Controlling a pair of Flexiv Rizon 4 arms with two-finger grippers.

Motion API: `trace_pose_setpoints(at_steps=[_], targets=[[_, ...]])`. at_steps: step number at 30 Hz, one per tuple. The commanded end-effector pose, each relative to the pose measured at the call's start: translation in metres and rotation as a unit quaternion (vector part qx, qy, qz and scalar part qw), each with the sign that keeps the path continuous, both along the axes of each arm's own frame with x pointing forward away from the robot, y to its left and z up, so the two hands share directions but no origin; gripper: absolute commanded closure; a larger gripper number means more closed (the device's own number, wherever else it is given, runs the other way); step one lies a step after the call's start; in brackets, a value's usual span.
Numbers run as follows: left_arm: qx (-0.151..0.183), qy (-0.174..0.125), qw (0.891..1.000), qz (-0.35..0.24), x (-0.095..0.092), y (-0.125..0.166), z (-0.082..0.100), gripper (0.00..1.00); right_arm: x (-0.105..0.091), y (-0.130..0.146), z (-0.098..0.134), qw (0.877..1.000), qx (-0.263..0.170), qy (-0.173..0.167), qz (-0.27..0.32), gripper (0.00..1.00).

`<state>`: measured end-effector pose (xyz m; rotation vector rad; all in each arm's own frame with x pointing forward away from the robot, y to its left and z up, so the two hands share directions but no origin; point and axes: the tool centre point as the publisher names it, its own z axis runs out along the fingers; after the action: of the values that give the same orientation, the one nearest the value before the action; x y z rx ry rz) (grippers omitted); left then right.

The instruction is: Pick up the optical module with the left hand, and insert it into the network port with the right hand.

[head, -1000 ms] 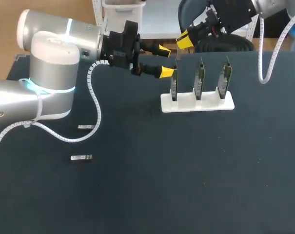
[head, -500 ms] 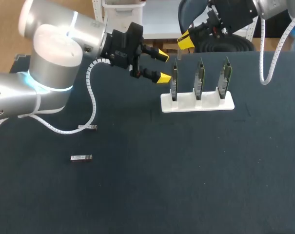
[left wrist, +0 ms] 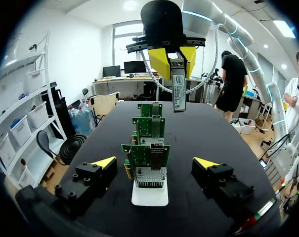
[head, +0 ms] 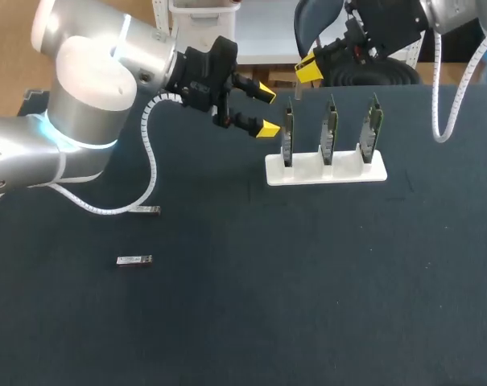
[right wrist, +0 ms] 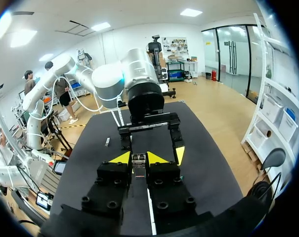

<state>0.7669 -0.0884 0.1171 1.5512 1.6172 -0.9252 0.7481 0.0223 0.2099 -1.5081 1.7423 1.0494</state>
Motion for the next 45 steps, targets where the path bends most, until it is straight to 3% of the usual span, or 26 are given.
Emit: trace_pose_setpoints(at_steps=[1,19,30,45], targets=[[0.008,0.005,1.000,-0.005,0.003,-0.002,0.000,0.00,-0.002,0.000,0.000,1.000,0.000,-0.002,-0.002,1.00],[0.032,0.016,0.999,-0.004,0.006,-0.004,-0.007,0.00,0.000,-0.002,-0.002,1.000,0.000,0.001,-0.003,1.00],[0.033,0.046,0.998,-0.005,0.003,-0.006,-0.011,0.00,0.003,-0.004,-0.003,1.000,-0.002,0.002,-0.004,1.00],[0.053,0.043,0.998,-0.004,0.001,-0.005,-0.014,0.00,0.003,-0.005,-0.003,1.000,-0.003,0.001,0.002,1.00]])
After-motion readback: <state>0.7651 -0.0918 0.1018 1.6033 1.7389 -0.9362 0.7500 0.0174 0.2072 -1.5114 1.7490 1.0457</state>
